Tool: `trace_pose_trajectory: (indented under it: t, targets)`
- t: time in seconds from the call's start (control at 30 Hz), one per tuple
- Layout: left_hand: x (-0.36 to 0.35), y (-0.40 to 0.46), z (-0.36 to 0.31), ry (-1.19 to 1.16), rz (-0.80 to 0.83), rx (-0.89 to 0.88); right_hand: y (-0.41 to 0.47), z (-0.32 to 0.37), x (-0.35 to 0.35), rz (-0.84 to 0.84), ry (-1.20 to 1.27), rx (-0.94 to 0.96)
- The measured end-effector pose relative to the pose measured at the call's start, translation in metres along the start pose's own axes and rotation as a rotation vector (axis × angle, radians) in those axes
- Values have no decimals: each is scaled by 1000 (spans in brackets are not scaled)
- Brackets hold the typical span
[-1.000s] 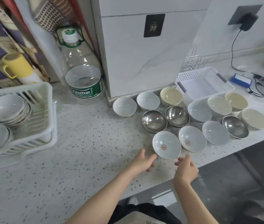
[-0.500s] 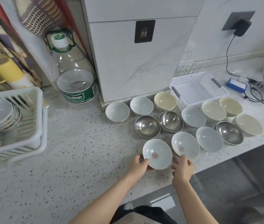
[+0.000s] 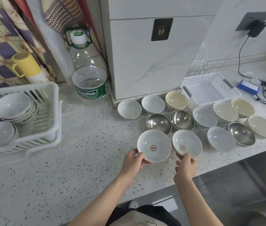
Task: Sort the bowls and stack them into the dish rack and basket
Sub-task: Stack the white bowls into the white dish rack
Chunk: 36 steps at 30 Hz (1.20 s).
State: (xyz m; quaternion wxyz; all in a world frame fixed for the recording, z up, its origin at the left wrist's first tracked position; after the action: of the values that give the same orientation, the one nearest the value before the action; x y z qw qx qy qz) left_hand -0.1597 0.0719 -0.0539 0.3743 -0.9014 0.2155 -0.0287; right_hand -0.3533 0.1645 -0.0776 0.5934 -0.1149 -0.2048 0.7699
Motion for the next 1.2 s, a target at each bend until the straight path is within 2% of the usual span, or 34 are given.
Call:
trace_pose_trajectory:
  t: [0.23,0.63,1.03,1.2]
  targets:
    - [70,-48,-30,-121,-61,-143,-72,-2,-59,218,-1,50]
    - [263,-137,-44,-388,-313,-310,-237,7,-188,675,-48,277]
    - [453,-206,-42,-581,-588,-474,-367,-1,-309,983,-64,472]
    - [518,-208,-41,-607,-688,-477,-400,-23,-351,1015,-238,523]
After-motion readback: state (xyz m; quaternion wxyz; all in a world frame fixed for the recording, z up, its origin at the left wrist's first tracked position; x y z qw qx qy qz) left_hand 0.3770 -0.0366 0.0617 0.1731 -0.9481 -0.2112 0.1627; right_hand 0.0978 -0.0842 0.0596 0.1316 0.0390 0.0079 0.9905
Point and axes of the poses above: each hand's wrist, its own y-axis towards the middle knuckle, its own x-axis out of the back of the hand, z = x × y, the point moved 7 cm from there along y, towards the middle knuckle, and after that the axes turned 10 degrees about x, right-handed, at the moved point
